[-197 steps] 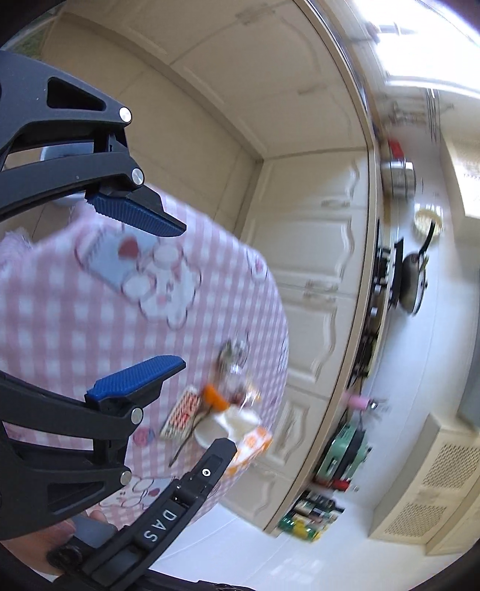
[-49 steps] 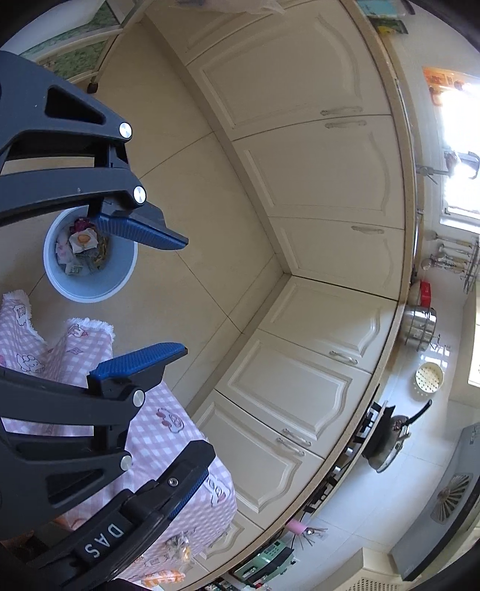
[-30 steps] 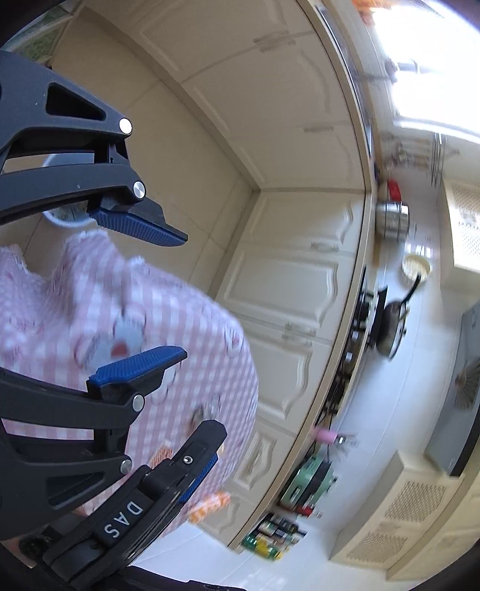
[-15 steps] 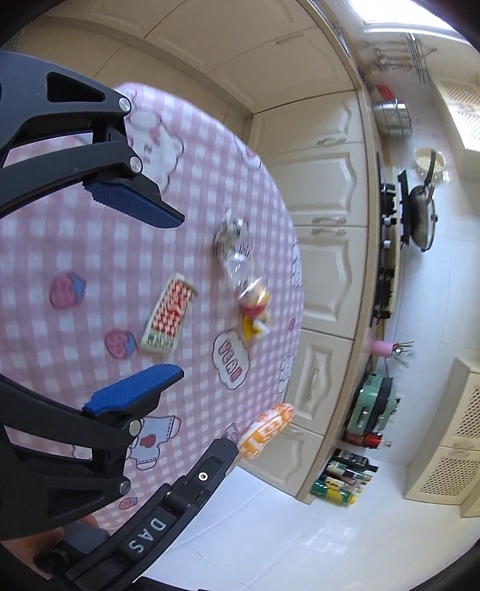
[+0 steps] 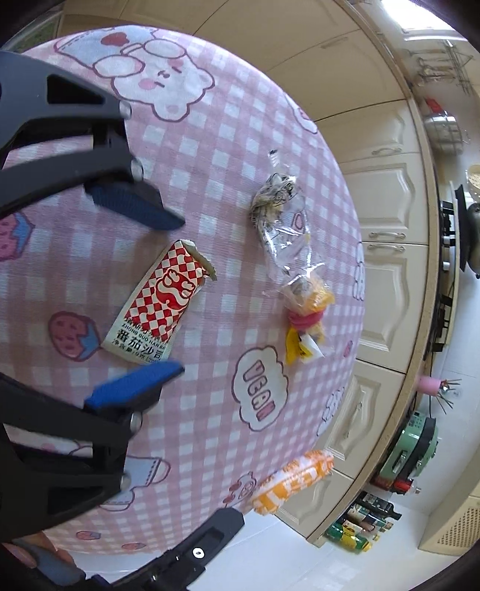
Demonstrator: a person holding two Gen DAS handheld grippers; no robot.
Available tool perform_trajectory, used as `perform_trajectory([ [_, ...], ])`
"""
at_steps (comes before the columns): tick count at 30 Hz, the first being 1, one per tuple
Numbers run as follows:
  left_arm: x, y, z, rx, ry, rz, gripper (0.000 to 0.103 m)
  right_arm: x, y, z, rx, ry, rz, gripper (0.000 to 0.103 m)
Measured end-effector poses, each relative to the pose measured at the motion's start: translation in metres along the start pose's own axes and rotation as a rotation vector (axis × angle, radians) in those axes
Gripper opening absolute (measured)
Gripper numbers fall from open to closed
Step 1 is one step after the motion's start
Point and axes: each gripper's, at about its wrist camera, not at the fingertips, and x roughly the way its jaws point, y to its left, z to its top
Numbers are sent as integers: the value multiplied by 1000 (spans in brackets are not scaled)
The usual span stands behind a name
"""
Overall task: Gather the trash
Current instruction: 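Move both tools back over the table toward the red-white packet, then grasp the red-white packet with the left gripper while the right grasps the orange-white chip bag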
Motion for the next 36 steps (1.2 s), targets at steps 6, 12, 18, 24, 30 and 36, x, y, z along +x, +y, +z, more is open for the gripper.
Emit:
perform_trajectory([
  [6,3,2,5,20,-24,1,30,12,-4,9,-13,7,-7,50],
  [12,6,-10,16,65,-33,-58,22,16,-22,22,-6,-6,-44,52],
  [18,0,-33,40,84,-94,-123,22,22,-48,40,10,-26,-108,53],
  [24,2,-49,69,79,-134,-159,22,40,-59,64,-55,-34,-182,57],
  [30,15,-53,92,73,-139,-167,22,89,-57,84,-188,37,-251,59],
  [36,27,-47,98,61,-125,-167,22,127,-66,87,-222,107,-321,52],
])
